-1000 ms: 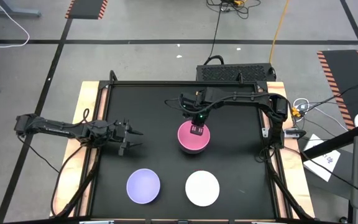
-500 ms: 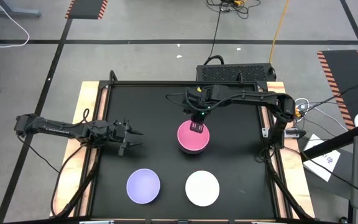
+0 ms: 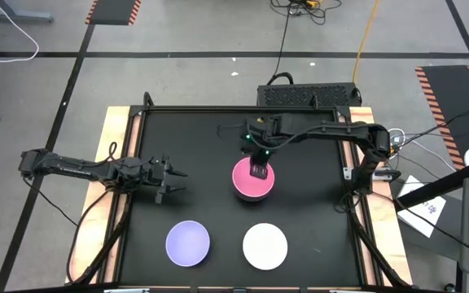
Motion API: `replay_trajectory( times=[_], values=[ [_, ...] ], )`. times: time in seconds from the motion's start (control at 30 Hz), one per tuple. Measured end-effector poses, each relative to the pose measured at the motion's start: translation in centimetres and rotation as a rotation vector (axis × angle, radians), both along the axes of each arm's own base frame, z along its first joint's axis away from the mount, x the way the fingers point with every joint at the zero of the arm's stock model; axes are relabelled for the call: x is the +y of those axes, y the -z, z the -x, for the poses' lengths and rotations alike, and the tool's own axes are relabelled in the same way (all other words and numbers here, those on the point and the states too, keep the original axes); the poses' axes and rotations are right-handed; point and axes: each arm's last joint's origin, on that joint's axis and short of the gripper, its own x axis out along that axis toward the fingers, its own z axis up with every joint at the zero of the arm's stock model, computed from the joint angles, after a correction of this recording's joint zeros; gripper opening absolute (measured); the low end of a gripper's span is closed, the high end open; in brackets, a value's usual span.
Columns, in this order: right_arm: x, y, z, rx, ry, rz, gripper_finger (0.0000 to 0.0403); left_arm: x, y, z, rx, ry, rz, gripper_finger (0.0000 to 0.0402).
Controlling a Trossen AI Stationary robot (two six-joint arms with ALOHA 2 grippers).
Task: Nest bowls inside each other
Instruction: Stack the purple bowl on top of the pink bowl
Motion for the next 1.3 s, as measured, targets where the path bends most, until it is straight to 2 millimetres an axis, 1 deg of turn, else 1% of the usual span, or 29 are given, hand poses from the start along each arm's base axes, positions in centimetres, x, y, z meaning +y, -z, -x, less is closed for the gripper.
replay_trajectory(
  times=[0.1, 0.2, 0.27, 0.33, 0.43, 0.57, 0.63, 0.8, 1.0, 1.13, 1.3],
  values=[
    [2.2, -0.9, -0.4, -0.161, -0.107, -0.068, 0.0064, 0.0, 0.0, 0.0, -0.001, 0.0, -0.001, 0.0207],
    [4.1, -1.3, -0.3, -0.336, -0.159, -0.099, 0.0064, 0.0, -0.1, 0.0, -0.008, 0.0, 0.0, 0.0207],
    [4.9, -1.3, 0.3, -0.404, -0.182, -0.1, 0.0064, 0.0, -0.1, 0.0, -0.009, 0.0, 0.0, 0.0207],
    [5.3, -1.7, 1.1, -0.46, -0.199, -0.092, 0.0064, 0.0, -0.1, 0.0, -0.011, 0.0, -0.001, 0.0207],
    [5.5, -2.3, 3.2, -0.528, -0.221, -0.072, 0.0064, 0.0, -0.2, 0.0, -0.017, 0.001, -0.003, 0.0207],
    [5.3, -1.9, 6.3, -0.642, -0.21, -0.057, 0.0064, 0.0, -0.2, 0.0, -0.019, 0.001, -0.003, 0.0207],
    [5.1, -1.5, 7.6, -0.694, -0.187, -0.063, 0.0064, 0.0, -0.2, 0.0, -0.021, 0.001, -0.005, 0.0207],
    [4.7, 1.0, 10.6, -0.654, -0.176, -0.048, 0.0064, 0.0, -0.3, -0.1, -0.037, 0.004, -0.017, 0.0207],
    [4.3, 2.3, 12.6, -0.735, -0.184, 0.001, 0.0064, 0.0, -0.3, -0.1, -0.038, 0.004, -0.017, 0.0207],
    [4.2, 2.8, 13.6, -0.755, -0.198, 0.028, 0.0064, 0.0, -0.3, -0.1, -0.037, 0.003, -0.014, 0.0207],
    [4.4, 4.3, 14.7, -0.747, -0.222, 0.048, 0.0064, 0.0, -0.3, -0.1, -0.037, 0.003, -0.014, 0.0207]
  ],
)
